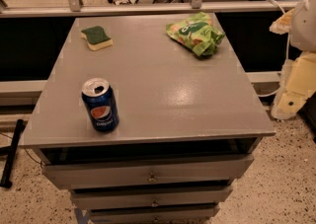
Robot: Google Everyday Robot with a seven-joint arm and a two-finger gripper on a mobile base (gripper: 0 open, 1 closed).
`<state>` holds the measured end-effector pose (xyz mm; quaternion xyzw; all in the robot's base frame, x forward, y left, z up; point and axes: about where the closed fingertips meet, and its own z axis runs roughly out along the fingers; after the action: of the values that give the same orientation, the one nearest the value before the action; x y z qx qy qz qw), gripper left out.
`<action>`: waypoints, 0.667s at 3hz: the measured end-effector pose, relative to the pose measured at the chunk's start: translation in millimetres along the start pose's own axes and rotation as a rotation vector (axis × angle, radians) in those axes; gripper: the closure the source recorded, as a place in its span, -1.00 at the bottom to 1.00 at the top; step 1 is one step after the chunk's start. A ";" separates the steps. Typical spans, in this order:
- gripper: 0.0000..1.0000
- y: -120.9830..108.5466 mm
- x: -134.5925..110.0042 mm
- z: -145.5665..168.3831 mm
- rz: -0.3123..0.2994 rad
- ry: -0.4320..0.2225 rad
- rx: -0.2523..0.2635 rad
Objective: Move green rice chip bag near pepsi can
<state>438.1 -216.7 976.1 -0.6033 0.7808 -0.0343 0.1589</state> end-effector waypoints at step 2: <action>-1.00 -25.7 -10.1 19.0 -0.005 -0.041 0.051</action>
Offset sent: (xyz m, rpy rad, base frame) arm 0.0828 0.0094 -0.0291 0.0542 -0.1317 0.0046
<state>469.8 -211.4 966.5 -0.6017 0.7746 -0.0422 0.1901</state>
